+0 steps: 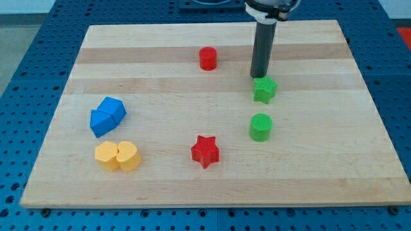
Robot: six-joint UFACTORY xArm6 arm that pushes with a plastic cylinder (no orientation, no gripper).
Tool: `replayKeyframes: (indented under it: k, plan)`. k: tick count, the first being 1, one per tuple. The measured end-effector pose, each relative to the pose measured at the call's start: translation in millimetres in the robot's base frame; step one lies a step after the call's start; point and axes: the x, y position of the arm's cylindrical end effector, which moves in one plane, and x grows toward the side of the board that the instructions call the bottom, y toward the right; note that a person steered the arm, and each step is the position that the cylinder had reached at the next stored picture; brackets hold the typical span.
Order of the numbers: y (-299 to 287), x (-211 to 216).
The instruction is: Move the green star towards the green circle
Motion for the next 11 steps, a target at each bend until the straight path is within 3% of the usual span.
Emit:
replayKeyframes:
  k: [6,11]
  plan:
    - [26.5,-7.4]
    - [10.6,10.4]
